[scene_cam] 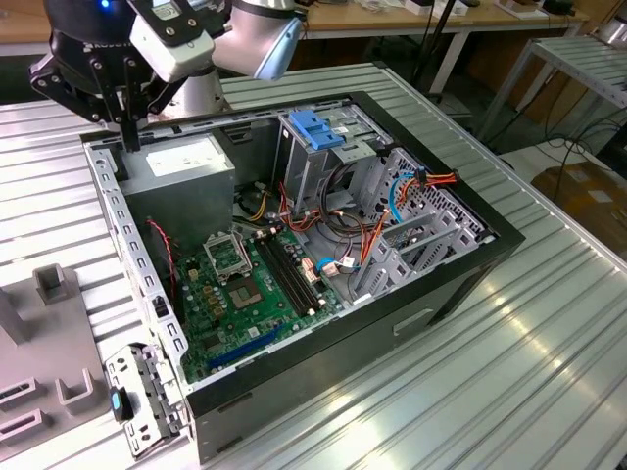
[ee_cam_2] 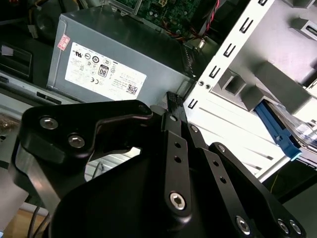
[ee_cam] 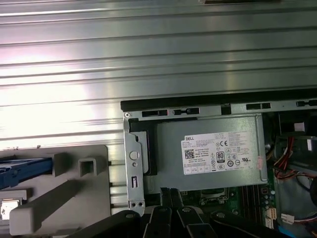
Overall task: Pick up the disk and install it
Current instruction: 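Reach for the disk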
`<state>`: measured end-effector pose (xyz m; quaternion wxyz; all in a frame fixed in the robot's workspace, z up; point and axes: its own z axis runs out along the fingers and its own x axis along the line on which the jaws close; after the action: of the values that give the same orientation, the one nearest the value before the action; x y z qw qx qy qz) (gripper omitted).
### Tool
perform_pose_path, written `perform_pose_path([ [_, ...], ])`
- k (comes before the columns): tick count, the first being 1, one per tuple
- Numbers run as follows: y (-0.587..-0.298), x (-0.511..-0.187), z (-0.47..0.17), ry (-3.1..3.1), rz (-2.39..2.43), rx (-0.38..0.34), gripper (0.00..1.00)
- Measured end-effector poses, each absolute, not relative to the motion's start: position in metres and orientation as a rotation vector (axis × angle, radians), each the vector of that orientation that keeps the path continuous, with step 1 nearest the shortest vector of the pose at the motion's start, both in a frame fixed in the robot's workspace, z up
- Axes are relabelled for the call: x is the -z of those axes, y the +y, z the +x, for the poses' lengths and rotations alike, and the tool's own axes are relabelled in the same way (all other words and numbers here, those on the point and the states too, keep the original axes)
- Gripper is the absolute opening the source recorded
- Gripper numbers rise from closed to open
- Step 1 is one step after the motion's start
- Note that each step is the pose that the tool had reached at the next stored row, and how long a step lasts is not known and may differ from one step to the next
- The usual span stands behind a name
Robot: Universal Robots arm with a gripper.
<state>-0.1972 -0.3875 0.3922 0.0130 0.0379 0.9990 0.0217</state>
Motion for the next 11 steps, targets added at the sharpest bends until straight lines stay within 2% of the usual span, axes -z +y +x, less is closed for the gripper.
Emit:
perform_pose_path([
  [11,-0.387,-0.392,-0.210,3.113,0.118,-0.068,0.11],
])
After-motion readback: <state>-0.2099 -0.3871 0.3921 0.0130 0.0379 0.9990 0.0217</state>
